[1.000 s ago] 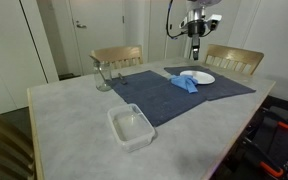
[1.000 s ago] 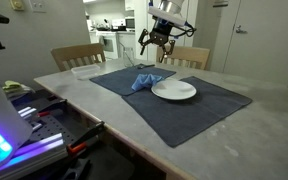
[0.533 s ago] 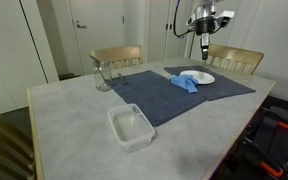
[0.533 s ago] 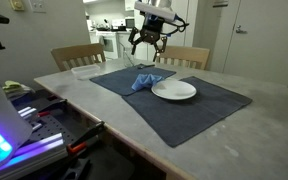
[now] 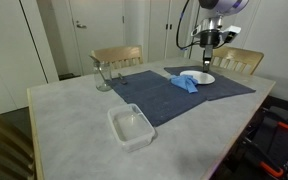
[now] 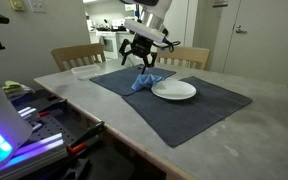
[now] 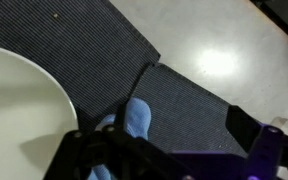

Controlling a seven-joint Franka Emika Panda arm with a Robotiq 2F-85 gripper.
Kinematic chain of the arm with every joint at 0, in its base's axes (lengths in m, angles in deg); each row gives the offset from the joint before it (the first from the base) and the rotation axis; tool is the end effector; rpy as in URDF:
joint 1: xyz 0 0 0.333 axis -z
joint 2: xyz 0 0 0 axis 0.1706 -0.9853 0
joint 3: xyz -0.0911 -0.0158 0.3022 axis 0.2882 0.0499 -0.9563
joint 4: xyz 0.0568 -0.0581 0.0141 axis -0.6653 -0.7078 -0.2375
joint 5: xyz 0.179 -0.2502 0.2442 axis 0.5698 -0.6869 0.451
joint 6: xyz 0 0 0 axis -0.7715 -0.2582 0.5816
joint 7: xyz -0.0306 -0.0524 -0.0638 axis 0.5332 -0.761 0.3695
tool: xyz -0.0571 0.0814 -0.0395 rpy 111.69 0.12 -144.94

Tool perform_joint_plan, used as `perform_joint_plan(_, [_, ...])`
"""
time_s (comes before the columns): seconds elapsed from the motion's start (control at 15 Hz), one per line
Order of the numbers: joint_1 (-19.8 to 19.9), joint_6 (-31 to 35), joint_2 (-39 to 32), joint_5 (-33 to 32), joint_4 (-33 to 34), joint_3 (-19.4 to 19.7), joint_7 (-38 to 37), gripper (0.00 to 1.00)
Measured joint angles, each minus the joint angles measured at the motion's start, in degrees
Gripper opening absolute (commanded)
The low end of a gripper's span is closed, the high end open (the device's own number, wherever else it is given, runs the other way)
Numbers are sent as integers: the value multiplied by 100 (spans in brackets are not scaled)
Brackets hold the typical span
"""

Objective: Use the towel to wipe the plate, then put it on the table then repeat two more times

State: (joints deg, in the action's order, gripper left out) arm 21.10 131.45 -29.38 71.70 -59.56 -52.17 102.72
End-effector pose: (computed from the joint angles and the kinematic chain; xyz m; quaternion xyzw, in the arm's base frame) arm 0.4762 -0.1033 0.2303 -0.9542 -0.2294 0.0921 0.1687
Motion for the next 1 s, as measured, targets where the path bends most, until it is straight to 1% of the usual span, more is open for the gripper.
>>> perform_joint_plan(0.2, [-12,720,0,122,-288,-16,65,100])
perform_joint_plan(0.4, [-16,1296,1,235,-516,-27,-85,100])
perform_joint_plan(0.6, [-16,1859,0,565,-748,-56,-155,100])
perform_joint_plan(1.0, [-15,2268,-1,1356,-965,-161,-148,100])
